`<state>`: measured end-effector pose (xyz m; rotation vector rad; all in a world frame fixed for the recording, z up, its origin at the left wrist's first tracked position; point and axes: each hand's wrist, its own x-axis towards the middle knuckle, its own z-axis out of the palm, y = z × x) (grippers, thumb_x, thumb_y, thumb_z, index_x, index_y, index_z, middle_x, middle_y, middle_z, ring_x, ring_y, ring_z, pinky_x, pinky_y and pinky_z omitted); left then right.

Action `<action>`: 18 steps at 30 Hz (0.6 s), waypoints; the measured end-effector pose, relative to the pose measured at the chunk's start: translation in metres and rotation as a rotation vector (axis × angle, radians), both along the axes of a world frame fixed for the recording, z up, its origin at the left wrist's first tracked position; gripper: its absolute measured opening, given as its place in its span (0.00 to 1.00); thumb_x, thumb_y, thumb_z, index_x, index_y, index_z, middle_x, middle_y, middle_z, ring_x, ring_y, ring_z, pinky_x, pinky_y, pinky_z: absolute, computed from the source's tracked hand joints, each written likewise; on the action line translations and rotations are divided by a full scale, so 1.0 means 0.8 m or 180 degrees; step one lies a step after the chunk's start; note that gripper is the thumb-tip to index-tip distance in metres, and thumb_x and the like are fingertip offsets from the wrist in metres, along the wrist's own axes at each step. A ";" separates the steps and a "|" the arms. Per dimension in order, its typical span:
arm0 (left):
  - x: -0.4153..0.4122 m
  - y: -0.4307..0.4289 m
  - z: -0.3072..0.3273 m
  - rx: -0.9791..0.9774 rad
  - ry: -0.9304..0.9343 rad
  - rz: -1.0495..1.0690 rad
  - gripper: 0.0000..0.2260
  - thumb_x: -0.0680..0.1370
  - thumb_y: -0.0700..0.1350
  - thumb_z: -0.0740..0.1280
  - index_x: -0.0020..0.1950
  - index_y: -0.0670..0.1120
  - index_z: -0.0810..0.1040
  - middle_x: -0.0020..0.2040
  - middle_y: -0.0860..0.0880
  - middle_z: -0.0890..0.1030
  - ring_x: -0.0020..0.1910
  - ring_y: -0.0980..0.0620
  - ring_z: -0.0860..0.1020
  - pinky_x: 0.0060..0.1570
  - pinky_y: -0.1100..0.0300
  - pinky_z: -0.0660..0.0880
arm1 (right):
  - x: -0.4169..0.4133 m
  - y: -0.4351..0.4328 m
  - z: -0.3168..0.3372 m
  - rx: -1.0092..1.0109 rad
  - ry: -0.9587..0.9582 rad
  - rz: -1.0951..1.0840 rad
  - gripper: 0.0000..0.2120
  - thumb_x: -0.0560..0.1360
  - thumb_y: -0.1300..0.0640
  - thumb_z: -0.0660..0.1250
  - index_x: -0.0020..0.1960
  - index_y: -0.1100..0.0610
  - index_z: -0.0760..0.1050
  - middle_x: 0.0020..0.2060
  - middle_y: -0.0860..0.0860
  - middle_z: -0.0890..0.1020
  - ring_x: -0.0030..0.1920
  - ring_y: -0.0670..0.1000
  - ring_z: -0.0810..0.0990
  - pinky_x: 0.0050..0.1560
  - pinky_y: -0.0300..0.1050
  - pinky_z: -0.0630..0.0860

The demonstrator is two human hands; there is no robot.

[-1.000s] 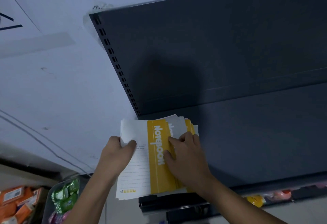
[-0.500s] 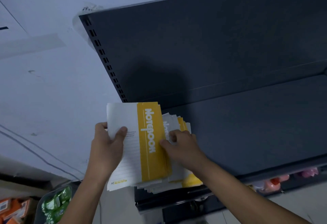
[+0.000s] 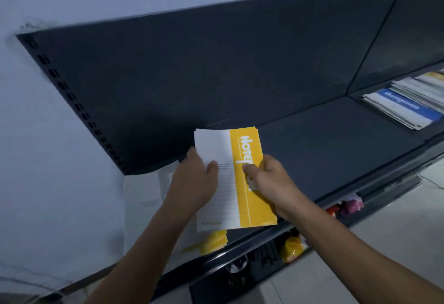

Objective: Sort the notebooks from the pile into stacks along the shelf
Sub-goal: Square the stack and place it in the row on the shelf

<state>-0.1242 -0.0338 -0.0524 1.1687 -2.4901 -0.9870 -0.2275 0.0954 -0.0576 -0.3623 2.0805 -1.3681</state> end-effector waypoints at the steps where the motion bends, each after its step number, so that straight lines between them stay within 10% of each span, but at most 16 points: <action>1: -0.018 0.009 0.001 -0.0108 -0.0038 -0.0092 0.22 0.83 0.51 0.60 0.74 0.44 0.64 0.66 0.44 0.75 0.62 0.44 0.75 0.58 0.53 0.70 | -0.016 0.012 0.002 -0.0002 0.0004 -0.0070 0.11 0.80 0.52 0.67 0.57 0.59 0.74 0.50 0.58 0.84 0.51 0.59 0.84 0.54 0.58 0.81; 18: -0.341 0.233 0.001 -0.0287 0.0214 -0.1021 0.22 0.79 0.52 0.64 0.73 0.52 0.68 0.61 0.51 0.77 0.59 0.49 0.76 0.60 0.46 0.74 | -0.313 0.279 0.011 0.0642 0.0585 -0.0393 0.15 0.79 0.48 0.66 0.61 0.54 0.69 0.52 0.51 0.80 0.49 0.51 0.81 0.52 0.54 0.81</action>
